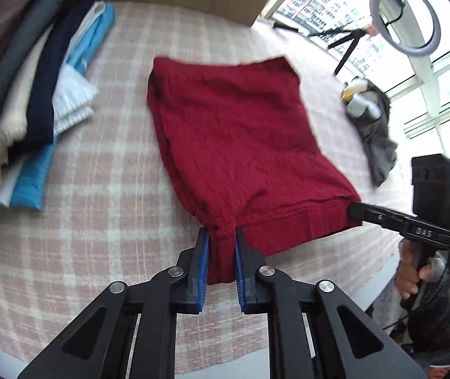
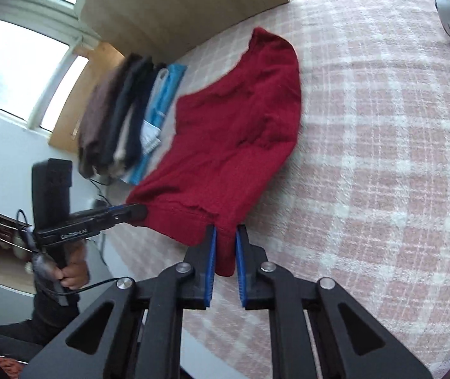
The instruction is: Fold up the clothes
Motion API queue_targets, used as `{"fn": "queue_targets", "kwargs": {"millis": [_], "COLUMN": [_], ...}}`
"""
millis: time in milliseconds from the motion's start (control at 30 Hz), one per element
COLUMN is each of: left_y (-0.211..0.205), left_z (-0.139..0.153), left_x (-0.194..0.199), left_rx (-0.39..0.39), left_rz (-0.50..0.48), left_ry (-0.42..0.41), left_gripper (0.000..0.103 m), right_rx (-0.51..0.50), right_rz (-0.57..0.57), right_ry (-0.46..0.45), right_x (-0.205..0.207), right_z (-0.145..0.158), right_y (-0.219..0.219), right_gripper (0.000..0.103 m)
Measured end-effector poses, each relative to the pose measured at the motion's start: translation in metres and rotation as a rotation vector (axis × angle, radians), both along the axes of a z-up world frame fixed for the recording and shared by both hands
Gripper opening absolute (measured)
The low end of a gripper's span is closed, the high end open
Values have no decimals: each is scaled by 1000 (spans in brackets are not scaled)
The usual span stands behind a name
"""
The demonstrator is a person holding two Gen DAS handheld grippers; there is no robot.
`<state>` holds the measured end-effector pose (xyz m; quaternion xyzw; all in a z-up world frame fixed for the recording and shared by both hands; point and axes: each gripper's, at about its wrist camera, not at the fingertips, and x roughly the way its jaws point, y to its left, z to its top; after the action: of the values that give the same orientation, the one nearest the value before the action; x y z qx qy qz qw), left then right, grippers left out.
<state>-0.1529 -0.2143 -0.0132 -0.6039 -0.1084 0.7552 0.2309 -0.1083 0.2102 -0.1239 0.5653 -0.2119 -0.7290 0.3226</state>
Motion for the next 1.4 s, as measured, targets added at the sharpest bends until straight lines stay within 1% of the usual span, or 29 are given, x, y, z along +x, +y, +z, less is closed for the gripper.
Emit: {"fn": "queue_targets", "kwargs": {"millis": [167,400,567,667,767,833,867,900,967,1033,1067,1100,1167,1200,1233,1300,1367,1400], "left_y": [-8,-24,-15,-8,3,7,8,8,8,4,1,-2,-6,-8,-9,-12,-12,-10], "left_z": [7,15,13,7,-4,-14,-20,-26,-35,-37,-37,-34,-27,-22,-15,-3,10,15], "left_x": [-2,-17,-60,-91,-117,-130,-136,-141,-149,-154,-156,-158,-159,-159,-159,-154,-146,-140], "left_rx": [56,85,74,41,-5,-16,-20,-24,-22,3,16,25,36,33,28,21,11,-3], "left_rz": [17,36,51,56,54,57,59,58,62,74,80,86,91,89,89,75,47,12], "left_ry": [-31,-71,-77,-73,-74,-91,-102,-118,-154,-173,-180,-178,-162,-143,-120,-76,-30,-2], "left_gripper": [13,13,13,13,13,13,14,14,16,18,19,21,26,26,26,26,26,26], "right_rx": [-89,-162,-235,-218,-181,-164,-158,-146,-118,-148,-173,-179,-170,-156,-141,-112,-68,-39], "right_rz": [-34,-84,-151,-172,-182,-186,-189,-194,-205,-221,-226,-227,-228,-229,-230,-191,-86,-30], "right_ry": [-71,-156,-183,-170,-174,-192,-207,-230,-279,-326,-341,-329,-285,-250,-212,-100,-23,0], "right_x": [-1,-14,-54,-83,-111,-128,-136,-142,-155,-162,-164,-165,-165,-164,-162,-154,-146,-142], "right_z": [3,1,0,2,-3,-11,-16,-21,-31,-37,-38,-34,-23,-14,-4,19,36,39], "right_y": [10,15,11,5,0,-3,-3,-2,0,5,8,13,21,25,29,30,16,6], "right_gripper": [12,12,12,12,12,12,12,15,16,22,24,26,36,41,41,41,41,39]}}
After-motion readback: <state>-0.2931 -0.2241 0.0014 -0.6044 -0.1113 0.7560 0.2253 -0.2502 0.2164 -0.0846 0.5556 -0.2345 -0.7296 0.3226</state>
